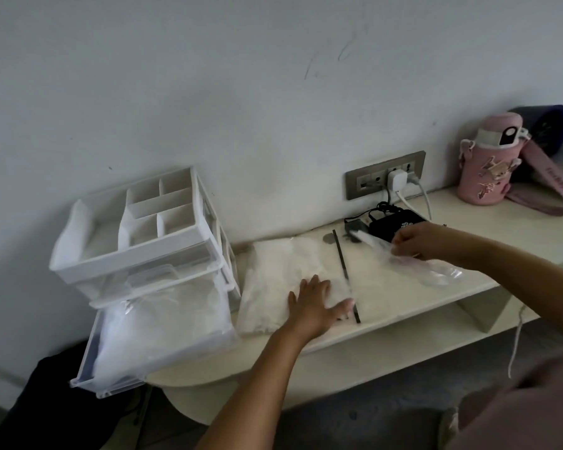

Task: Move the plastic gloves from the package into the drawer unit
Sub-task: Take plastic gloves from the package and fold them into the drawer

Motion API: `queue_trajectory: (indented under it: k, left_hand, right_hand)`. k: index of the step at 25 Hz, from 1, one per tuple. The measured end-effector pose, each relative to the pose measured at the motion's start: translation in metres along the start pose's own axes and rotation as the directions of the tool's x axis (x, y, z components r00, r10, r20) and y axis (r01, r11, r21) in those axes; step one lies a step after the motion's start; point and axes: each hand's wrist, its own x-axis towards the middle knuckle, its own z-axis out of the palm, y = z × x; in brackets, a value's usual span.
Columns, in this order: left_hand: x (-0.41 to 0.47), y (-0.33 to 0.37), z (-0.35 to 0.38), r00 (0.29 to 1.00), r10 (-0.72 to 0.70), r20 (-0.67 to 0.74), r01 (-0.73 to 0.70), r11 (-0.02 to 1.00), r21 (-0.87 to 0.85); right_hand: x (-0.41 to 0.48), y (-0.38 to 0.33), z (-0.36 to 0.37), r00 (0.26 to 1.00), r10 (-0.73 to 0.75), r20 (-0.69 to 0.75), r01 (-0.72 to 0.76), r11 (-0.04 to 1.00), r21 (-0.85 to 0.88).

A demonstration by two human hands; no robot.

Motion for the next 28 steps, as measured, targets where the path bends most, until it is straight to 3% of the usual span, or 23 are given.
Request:
queue_trajectory:
  k: [2, 4, 6, 9, 12, 14, 17, 20, 24, 28]
  left_hand:
    - [-0.005, 0.016, -0.020, 0.999, -0.013, 0.035, 0.025, 0.920, -0.390]
    - [-0.014, 0.030, -0.040, 0.996, 0.035, 0.084, 0.039, 0.667, -0.744]
    - [-0.017, 0.037, -0.052, 0.987, 0.102, 0.120, 0.055, 0.491, -0.869]
    - [-0.022, 0.045, -0.061, 0.984, 0.173, 0.051, -0.013, 0.347, -0.938]
    - [-0.029, 0.043, -0.073, 0.992, -0.024, -0.127, -0.118, 0.237, -0.964]
    - [-0.038, 0.039, -0.084, 0.977, -0.070, -0.203, -0.176, 0.279, -0.944]
    - [-0.054, 0.033, -0.097, 0.966, -0.009, -0.258, -0.220, 0.495, -0.840]
    - [-0.072, 0.027, -0.113, 0.966, 0.072, -0.247, -0.236, 0.628, -0.742]
    - [-0.091, 0.007, -0.133, 0.965, 0.058, -0.254, -0.233, 0.633, -0.738]
    - [-0.109, -0.015, -0.151, 0.960, 0.048, -0.277, -0.244, 0.632, -0.735]
  right_hand:
    - [-0.013, -0.016, -0.005, 0.991, -0.103, 0.090, 0.075, 0.960, 0.271]
    - [-0.025, -0.033, -0.003, 0.965, -0.168, 0.202, 0.021, 0.815, 0.579]
    - [-0.032, -0.048, 0.001, 0.930, -0.239, 0.278, -0.036, 0.695, 0.718]
    - [-0.033, -0.059, 0.014, 0.885, -0.306, 0.350, -0.042, 0.696, 0.717]
    - [-0.030, -0.062, 0.024, 0.914, -0.232, 0.332, -0.062, 0.729, 0.681]
    - [-0.030, -0.064, 0.027, 0.924, -0.220, 0.312, -0.060, 0.724, 0.687]
    - [-0.031, -0.075, 0.034, 0.901, -0.280, 0.332, 0.033, 0.807, 0.590]
    - [-0.028, -0.087, 0.046, 0.913, -0.284, 0.291, 0.078, 0.825, 0.560]
    - [-0.033, -0.105, 0.057, 0.917, -0.315, 0.244, 0.111, 0.790, 0.603]
    - [-0.038, -0.122, 0.070, 0.891, -0.391, 0.230, 0.241, 0.838, 0.490]
